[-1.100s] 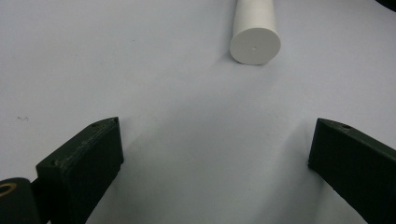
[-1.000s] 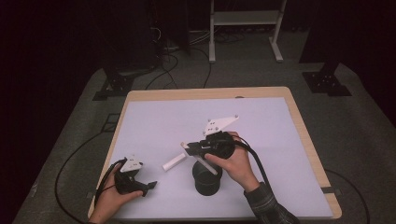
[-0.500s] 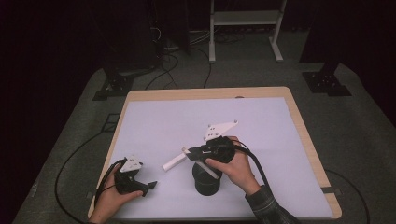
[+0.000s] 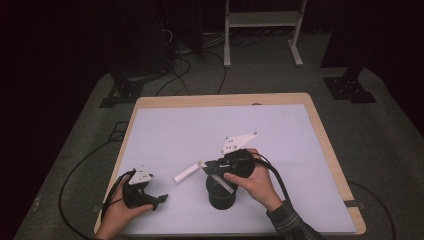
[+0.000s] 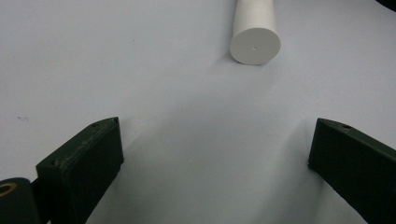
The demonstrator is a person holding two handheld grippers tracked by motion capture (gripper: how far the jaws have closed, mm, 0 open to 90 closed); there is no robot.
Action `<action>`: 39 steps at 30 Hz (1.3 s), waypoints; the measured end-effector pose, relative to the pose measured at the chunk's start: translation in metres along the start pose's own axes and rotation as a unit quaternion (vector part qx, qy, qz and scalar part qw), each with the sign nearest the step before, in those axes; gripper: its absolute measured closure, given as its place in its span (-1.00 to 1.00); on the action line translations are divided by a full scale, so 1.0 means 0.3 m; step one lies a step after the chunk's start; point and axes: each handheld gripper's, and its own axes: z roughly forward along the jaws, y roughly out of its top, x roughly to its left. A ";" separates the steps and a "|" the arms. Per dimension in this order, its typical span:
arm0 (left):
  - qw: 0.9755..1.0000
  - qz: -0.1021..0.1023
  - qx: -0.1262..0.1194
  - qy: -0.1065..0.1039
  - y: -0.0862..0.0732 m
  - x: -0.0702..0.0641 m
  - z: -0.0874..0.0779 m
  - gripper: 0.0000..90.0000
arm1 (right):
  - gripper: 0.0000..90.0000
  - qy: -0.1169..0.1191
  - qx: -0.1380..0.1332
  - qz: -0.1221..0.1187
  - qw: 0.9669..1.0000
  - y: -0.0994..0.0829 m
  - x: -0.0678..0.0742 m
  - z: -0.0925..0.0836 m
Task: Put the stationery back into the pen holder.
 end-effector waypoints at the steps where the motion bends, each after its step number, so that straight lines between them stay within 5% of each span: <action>1: 1.000 0.000 0.000 0.000 0.000 0.000 0.000 -0.95 | 0.73 0.000 0.000 0.000 1.000 0.000 0.000 0.000; 39: 1.000 0.000 -0.001 0.000 0.000 0.000 0.000 -0.95 | 0.60 -0.012 0.013 0.001 1.000 -0.063 0.000 -0.021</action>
